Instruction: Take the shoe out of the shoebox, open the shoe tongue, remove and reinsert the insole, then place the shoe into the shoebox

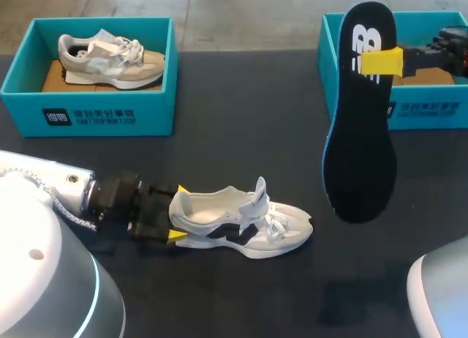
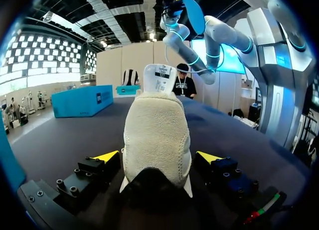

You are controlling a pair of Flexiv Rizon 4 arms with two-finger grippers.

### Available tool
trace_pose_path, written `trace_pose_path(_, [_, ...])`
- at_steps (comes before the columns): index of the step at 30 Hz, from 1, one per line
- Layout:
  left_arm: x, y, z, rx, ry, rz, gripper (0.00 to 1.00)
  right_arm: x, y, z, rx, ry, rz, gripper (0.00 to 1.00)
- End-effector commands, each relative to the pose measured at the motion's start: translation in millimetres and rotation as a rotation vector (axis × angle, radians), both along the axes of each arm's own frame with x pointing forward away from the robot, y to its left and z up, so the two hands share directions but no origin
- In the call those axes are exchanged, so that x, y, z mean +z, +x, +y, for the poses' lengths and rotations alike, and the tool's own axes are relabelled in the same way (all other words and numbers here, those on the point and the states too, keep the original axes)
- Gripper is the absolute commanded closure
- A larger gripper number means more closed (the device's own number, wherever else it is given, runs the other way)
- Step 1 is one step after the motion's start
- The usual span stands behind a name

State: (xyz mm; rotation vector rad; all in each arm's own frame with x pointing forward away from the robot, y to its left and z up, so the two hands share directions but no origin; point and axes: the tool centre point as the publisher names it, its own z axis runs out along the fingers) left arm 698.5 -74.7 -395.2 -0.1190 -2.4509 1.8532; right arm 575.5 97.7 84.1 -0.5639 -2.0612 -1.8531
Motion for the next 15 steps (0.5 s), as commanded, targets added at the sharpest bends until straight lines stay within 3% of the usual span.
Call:
trace_pose_path(1, [10, -5.1, 6, -0.003, 0.005, -0.016, 0.00, 2, 3.1, 2, 0.004, -0.005, 0.002, 1.00])
trace_pose_path(9, [24, -7.6, 15, -0.003, 0.057, -0.034, 0.00, 2, 3.1, 2, 0.004, -0.005, 0.002, 1.00])
trace_pose_path(15, [37, -6.1, 18, 0.002, 0.171, -0.052, 0.00, 2, 3.1, 2, 0.004, -0.005, 0.002, 1.00])
